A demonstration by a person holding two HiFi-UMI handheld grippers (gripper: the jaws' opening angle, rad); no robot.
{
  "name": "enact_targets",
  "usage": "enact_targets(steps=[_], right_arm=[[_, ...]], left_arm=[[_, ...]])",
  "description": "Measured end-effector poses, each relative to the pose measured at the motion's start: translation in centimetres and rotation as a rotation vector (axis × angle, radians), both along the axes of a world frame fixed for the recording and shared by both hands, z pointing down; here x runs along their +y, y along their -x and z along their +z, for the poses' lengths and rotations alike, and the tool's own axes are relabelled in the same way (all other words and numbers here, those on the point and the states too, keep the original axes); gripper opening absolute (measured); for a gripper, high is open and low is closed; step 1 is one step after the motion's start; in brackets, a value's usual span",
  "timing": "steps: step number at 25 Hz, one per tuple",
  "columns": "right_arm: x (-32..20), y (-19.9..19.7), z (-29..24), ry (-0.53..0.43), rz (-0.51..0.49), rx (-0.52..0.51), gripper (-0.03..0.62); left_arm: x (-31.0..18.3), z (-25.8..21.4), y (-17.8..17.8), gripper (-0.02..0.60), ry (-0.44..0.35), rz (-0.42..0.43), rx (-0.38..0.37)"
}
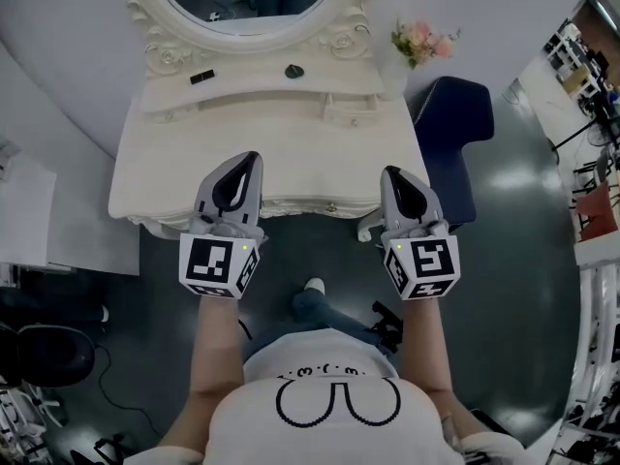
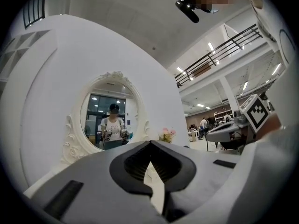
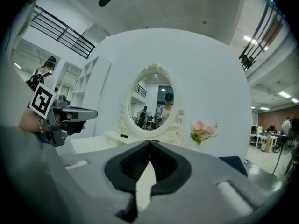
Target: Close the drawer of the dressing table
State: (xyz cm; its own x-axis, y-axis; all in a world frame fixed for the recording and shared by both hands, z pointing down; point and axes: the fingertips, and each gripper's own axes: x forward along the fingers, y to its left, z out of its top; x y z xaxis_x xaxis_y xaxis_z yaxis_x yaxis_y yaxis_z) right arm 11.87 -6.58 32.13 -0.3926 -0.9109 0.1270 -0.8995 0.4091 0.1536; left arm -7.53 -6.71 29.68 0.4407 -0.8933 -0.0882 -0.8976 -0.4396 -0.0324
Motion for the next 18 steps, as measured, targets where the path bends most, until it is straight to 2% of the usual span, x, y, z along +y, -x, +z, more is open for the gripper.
enact_targets(steps=[8, 12, 15, 18], right_arm=[[-8.1, -1.9, 2.5, 0.081, 0.042, -0.036, 0.000], [-10.4, -2.5, 4.7, 0.145, 0.072, -0.064, 0.051], [-12.4, -2.6, 6.0, 0.176, 0.085, -0.074, 0.138], [-14.6, -2.6, 8.3, 0.241, 0.095, -0.072, 0.146]], left_arm=[[-6.8, 2.4, -0.4, -0.002, 0.060, -0.024, 0.010], [-9.2, 3.9, -0.3, -0.002, 0.095, -0.020, 0.015], [-11.7, 4.7, -0.5, -0.002, 0.111, -0.002, 0.015], [-14.5, 6.0, -0.7, -0.002, 0.141, 0.019, 0.010]])
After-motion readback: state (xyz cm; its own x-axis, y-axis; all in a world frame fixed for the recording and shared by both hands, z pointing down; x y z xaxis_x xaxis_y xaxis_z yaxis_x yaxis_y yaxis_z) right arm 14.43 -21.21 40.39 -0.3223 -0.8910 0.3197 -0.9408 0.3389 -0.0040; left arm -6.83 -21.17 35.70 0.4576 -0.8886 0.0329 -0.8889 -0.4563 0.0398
